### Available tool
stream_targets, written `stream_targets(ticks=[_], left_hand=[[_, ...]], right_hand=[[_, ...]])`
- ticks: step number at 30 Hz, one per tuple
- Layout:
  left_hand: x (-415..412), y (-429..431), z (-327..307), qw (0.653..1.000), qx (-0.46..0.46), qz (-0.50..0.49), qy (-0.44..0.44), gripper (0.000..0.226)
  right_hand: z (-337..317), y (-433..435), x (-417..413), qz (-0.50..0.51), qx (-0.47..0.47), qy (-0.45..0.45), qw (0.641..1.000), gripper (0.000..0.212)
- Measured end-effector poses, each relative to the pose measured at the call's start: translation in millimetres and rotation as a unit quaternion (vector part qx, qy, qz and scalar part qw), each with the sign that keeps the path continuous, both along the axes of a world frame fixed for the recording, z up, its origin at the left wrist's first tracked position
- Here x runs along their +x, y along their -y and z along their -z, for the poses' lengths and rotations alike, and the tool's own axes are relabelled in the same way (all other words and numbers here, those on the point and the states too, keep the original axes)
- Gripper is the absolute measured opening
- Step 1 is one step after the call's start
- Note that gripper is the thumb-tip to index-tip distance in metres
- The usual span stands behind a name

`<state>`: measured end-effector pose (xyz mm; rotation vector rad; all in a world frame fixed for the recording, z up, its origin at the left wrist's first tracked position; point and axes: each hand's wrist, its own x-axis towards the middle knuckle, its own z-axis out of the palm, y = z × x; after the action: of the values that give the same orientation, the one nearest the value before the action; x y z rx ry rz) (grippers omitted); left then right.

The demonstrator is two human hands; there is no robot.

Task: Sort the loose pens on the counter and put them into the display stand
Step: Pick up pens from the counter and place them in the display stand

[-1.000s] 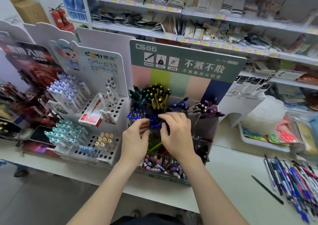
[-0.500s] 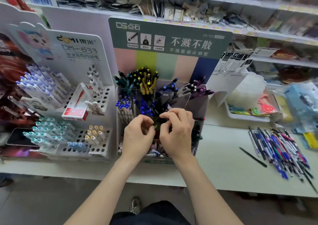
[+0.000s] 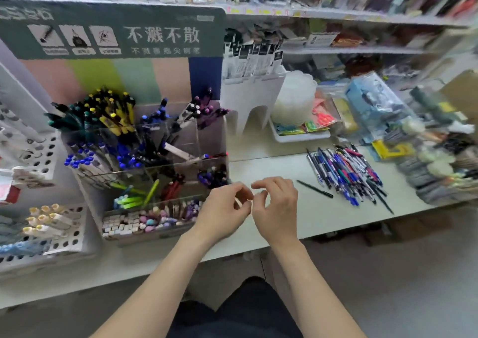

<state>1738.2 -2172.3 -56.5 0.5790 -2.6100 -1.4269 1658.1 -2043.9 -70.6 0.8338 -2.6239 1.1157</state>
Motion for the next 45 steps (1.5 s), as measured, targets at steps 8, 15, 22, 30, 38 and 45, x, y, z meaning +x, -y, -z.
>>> stream_targets(ticks=[8, 15, 22, 30, 38, 45], left_hand=[[-109, -96, 23, 0.993, -0.014, 0.050, 0.108, 0.020], [-208, -183, 75, 0.970, 0.056, -0.005, 0.237, 0.023], [-272, -222, 125, 0.914, 0.220, -0.182, 0.287, 0.013], [-330, -214, 178, 0.911, 0.104, -0.278, 0.285, 0.053], [-372, -188, 173, 0.944, 0.031, -0.226, 0.238, 0.038], [-369, -178, 178, 0.956, 0.013, -0.187, 0.225, 0.040]], right_hand=[[28, -111, -106, 0.067, 0.015, 0.128, 0.989, 0.028], [68, -205, -208, 0.044, 0.104, 0.218, 0.969, 0.026], [100, -237, -283, 0.043, 0.197, 0.215, 0.956, 0.029], [138, -213, -317, -0.004, 0.303, 0.114, 0.946, 0.061], [157, -188, -327, -0.085, 0.306, 0.152, 0.936, 0.065], [164, -169, -319, -0.030, 0.212, 0.230, 0.949, 0.060]])
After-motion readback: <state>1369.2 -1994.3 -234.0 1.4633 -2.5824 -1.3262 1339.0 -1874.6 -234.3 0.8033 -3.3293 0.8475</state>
